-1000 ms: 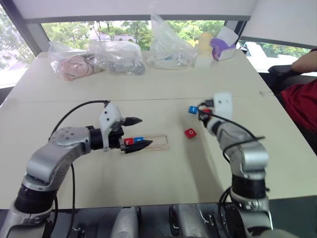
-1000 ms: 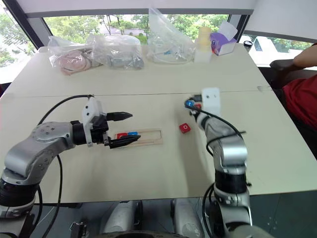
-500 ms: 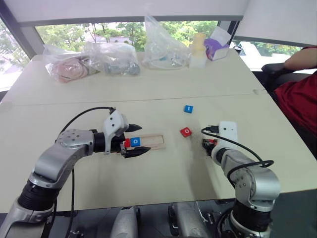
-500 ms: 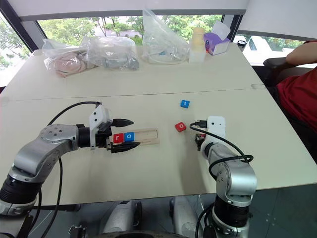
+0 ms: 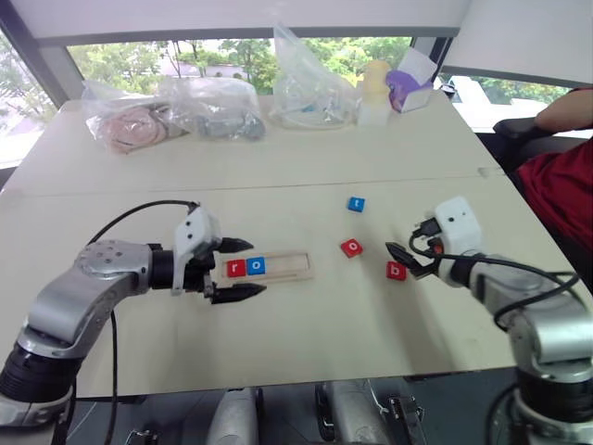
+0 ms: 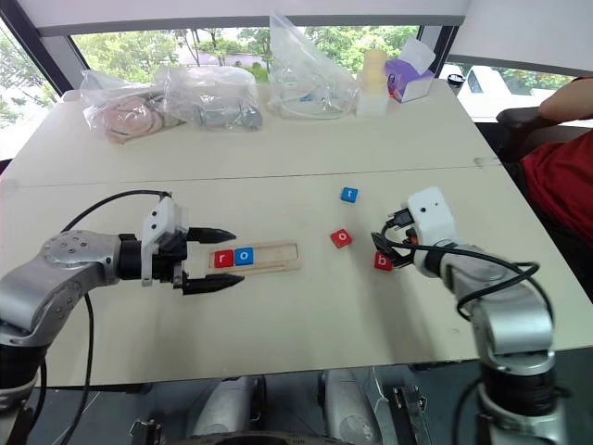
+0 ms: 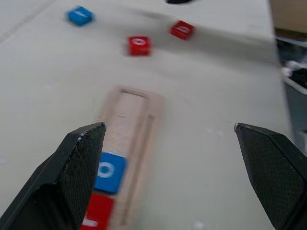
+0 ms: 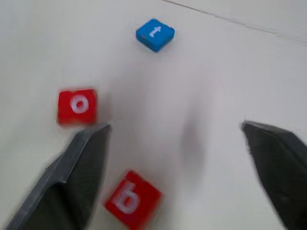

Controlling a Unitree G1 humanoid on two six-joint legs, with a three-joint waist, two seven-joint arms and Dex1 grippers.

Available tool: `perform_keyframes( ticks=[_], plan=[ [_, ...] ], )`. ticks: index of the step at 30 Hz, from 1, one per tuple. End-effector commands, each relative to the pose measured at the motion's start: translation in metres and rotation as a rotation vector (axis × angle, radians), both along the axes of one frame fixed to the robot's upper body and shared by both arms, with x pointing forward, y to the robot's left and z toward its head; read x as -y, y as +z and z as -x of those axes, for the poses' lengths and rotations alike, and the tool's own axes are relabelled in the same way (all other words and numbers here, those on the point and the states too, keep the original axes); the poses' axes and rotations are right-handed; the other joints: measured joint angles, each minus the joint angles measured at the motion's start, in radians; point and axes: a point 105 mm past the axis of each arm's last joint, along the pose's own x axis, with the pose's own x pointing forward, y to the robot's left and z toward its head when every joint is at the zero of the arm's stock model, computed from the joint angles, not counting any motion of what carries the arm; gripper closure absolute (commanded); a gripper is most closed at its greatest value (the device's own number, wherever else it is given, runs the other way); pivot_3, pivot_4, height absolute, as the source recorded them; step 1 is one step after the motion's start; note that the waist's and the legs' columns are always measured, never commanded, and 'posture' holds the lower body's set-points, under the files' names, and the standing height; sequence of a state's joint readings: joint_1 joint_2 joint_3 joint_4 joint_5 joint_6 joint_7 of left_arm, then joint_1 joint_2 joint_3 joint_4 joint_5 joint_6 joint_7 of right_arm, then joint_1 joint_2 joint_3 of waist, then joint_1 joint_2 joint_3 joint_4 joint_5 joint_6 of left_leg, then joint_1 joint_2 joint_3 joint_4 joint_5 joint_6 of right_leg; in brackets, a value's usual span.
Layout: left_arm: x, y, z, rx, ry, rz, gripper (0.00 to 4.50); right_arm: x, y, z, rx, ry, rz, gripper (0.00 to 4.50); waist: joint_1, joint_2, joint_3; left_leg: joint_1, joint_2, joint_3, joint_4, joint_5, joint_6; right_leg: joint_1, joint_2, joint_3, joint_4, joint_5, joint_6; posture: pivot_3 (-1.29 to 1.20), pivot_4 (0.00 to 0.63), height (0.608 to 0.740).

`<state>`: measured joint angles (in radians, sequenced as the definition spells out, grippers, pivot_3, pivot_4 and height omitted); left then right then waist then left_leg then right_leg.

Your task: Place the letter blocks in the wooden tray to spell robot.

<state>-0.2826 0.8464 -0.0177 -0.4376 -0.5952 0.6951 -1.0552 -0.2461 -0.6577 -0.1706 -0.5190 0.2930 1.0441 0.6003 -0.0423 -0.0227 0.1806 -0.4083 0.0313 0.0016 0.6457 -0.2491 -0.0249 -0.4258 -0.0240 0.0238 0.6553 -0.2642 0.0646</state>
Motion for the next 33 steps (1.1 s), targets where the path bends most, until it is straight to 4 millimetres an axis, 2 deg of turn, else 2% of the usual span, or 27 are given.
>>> perform_keyframes(
  ticks=[1,3,9,16,22,25,29,30,33],
  plan=[
    [0.008,0.012,0.011,0.042,-0.091,-0.023,0.00,-0.007,-0.005,0.018,-0.018,0.365,-0.009,0.06,0.001,0.000,0.000,0.000,0.000,0.000,0.000,0.000,0.000,0.001,0.000,0.000,0.000,0.000,0.000,0.00,0.150,0.740],
    [0.006,0.013,0.010,0.069,-0.092,-0.054,0.00,0.003,-0.017,0.025,-0.064,0.468,0.000,0.06,0.006,0.000,0.000,0.000,0.000,0.000,0.000,0.000,0.000,0.001,0.000,-0.001,-0.001,0.000,0.000,0.00,0.150,0.740],
    [-0.001,0.015,0.007,0.078,-0.033,-0.062,0.00,0.020,-0.045,0.019,-0.095,0.536,0.102,0.06,0.000,-0.001,0.001,0.001,0.000,0.003,0.002,0.000,0.000,0.002,0.000,0.001,-0.001,0.000,0.000,0.00,0.150,0.740],
    [0.002,0.012,0.017,0.056,-0.004,-0.038,0.00,0.034,-0.062,-0.006,-0.078,0.502,0.100,0.06,0.004,-0.001,0.001,0.001,0.000,0.003,0.002,0.000,0.000,0.002,0.000,0.001,-0.001,0.002,0.002,0.00,0.150,0.740],
    [-0.002,0.011,0.013,0.062,0.022,-0.054,0.00,0.034,-0.070,-0.013,-0.085,0.526,0.094,0.06,0.006,-0.001,0.001,0.002,0.000,0.003,0.003,0.000,0.000,0.004,-0.001,0.001,-0.001,0.002,0.002,0.00,0.150,0.740],
    [-0.007,0.010,0.012,0.068,0.038,-0.069,0.00,0.031,-0.071,-0.009,-0.087,0.568,0.093,0.91,0.004,0.000,0.001,0.003,0.000,0.003,0.003,0.000,0.000,0.005,0.000,0.001,-0.001,0.002,0.002,0.00,0.150,0.740],
    [-0.018,0.007,0.009,0.061,0.062,-0.090,0.00,0.029,-0.073,-0.002,-0.104,0.615,0.121,2.93,0.005,0.000,0.001,0.003,0.000,0.003,0.003,0.000,0.000,0.005,0.000,0.001,-0.001,0.002,0.002,0.00,0.150,0.740],
    [-0.021,0.007,0.007,0.061,0.070,-0.096,0.00,0.028,-0.072,-0.002,-0.100,0.616,0.122,3.31,0.006,0.000,0.001,0.003,0.000,0.003,0.003,0.000,0.000,0.005,0.000,0.001,-0.001,0.002,0.002,0.00,0.150,0.740],
    [-0.034,0.006,0.000,0.068,0.116,-0.118,0.00,0.010,-0.055,-0.014,-0.053,0.581,0.050,3.29,0.004,0.000,0.001,0.003,0.000,0.003,0.003,0.000,0.000,0.005,-0.001,0.001,-0.001,0.002,0.002,0.00,0.150,0.740]
  ],
)
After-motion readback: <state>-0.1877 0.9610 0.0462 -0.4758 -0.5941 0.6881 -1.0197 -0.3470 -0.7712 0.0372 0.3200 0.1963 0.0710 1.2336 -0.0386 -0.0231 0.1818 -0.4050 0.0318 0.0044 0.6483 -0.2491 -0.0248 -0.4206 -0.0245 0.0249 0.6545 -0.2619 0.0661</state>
